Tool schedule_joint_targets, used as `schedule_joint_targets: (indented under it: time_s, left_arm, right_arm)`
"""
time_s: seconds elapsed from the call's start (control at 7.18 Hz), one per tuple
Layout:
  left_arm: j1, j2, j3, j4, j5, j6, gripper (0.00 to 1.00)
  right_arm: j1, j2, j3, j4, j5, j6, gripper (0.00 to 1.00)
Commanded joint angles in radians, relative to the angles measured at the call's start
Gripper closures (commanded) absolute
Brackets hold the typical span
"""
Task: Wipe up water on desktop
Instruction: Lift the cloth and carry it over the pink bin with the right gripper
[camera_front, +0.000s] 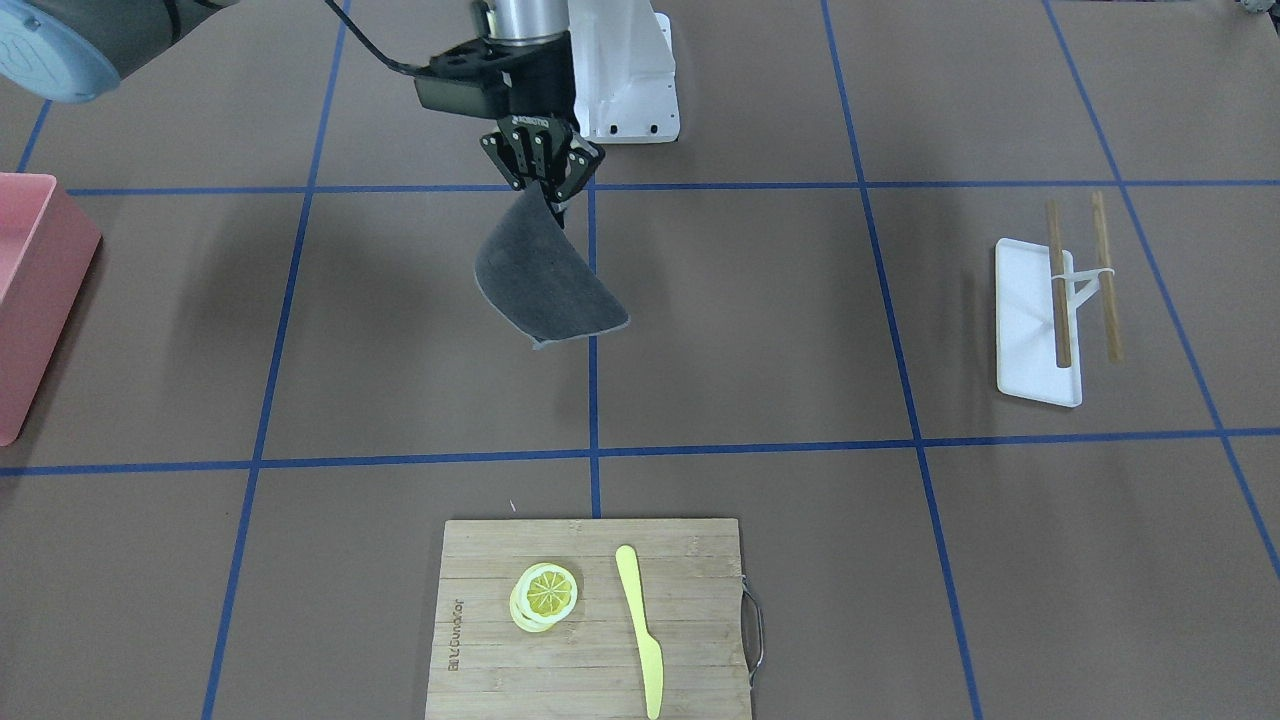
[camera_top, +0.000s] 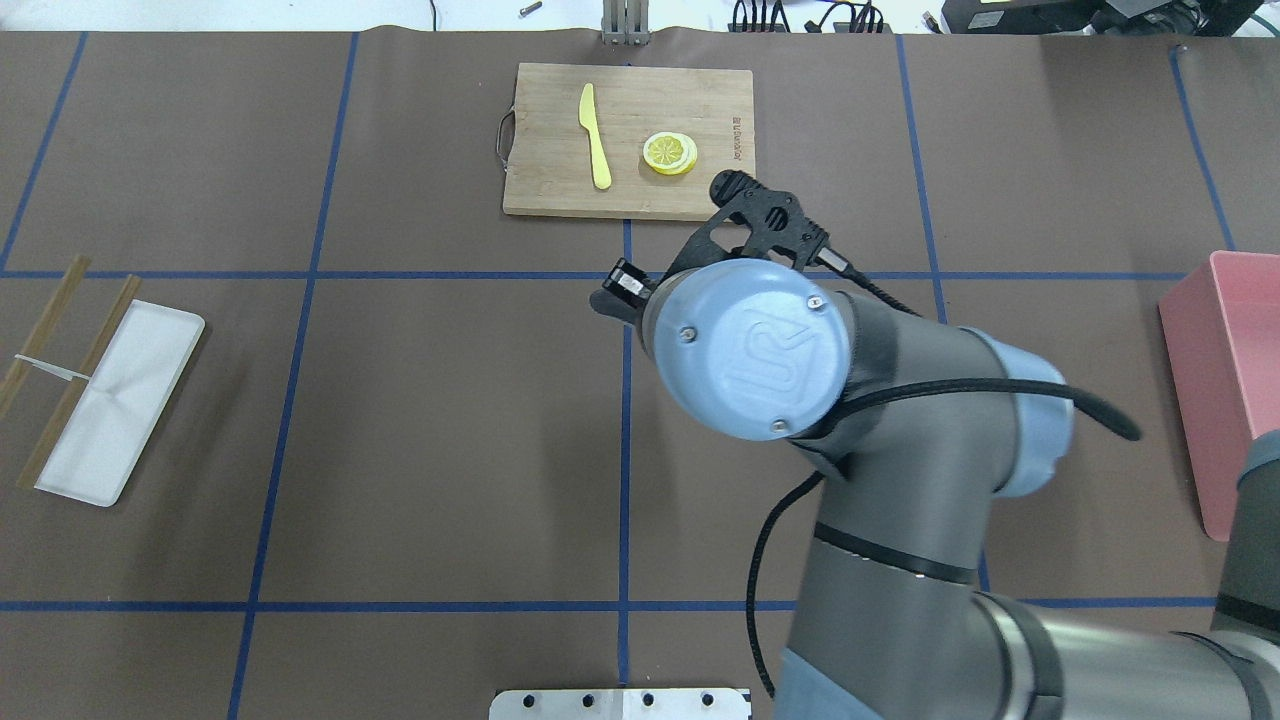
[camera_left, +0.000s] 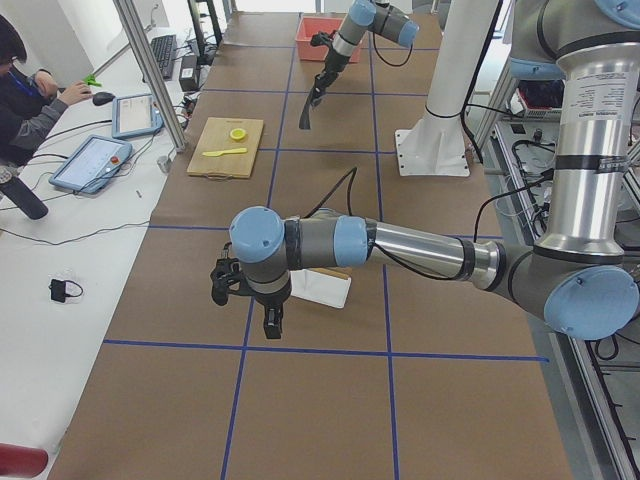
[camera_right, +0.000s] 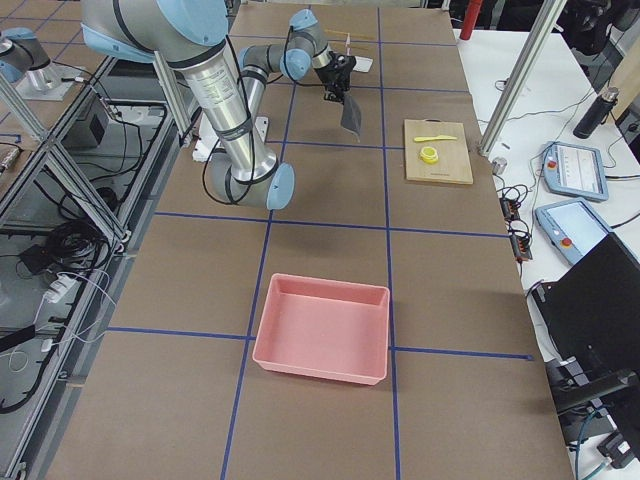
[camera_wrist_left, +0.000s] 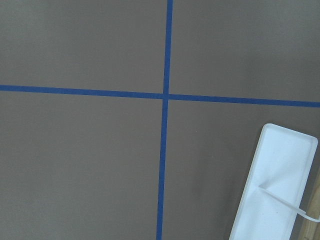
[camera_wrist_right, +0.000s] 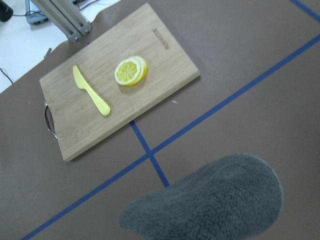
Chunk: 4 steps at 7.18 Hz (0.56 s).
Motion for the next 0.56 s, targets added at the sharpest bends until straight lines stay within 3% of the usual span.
schedule_joint_targets:
  time_s: [0.0, 0.42]
  left_arm:
    - [0.000, 0.004, -0.002, -0.001, 0.000, 0.002, 0.01]
    - [0.000, 0.006, -0.003, -0.001, 0.000, 0.003, 0.01]
  right_arm:
    - [0.163, -0.069, 0.177, -0.181, 0.172, -0.180, 1.00]
    - [0.508, -0.288, 0.199, -0.197, 0.474, -0.796, 1.00]
